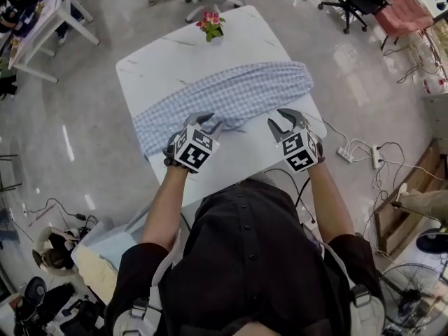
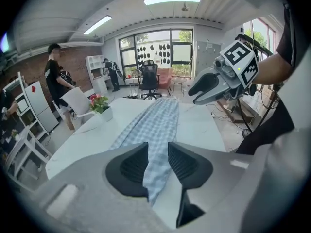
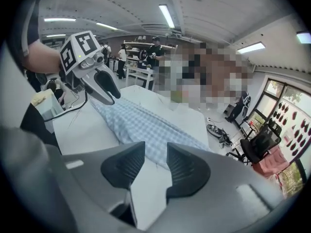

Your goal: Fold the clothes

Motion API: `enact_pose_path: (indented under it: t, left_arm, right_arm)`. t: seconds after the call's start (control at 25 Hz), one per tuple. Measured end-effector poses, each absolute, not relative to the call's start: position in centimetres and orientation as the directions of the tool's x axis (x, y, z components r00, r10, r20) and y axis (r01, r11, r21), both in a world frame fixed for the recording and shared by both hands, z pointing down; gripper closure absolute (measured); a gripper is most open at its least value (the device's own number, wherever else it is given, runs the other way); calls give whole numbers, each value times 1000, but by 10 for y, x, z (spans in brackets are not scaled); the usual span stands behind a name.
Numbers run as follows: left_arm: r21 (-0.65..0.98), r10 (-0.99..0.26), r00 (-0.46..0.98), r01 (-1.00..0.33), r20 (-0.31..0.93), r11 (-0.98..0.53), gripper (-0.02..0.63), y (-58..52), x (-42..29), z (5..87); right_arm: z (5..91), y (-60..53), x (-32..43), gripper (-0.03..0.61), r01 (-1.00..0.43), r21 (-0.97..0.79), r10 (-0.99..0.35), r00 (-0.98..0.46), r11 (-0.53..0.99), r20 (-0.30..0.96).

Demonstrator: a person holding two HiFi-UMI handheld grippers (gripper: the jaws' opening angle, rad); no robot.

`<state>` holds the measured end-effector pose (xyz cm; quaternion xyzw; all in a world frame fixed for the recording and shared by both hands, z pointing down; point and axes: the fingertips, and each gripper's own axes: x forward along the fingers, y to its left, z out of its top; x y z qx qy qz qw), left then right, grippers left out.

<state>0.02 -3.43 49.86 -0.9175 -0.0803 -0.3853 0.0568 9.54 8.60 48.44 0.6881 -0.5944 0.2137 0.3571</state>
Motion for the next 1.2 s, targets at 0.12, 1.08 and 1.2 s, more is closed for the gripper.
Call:
enact_pose_path:
  t: [0.12,1.08,1.2]
  left_arm:
    - [-27,91,714,153,695,-988,457,-30,19,495]
    - [43,-29,551,-117,834,-992,440,94,231,571]
    - [42,-20,524,-105,851,-994,442,97,239,577]
  right_arm:
    - [486,84,110,434,-965,253,-662,238,-76,711]
    - [590,174,362,413,-898,-398,-713,-155,-187,684]
    - [602,180,360,367,-823,-521,-720,-219,-226,659]
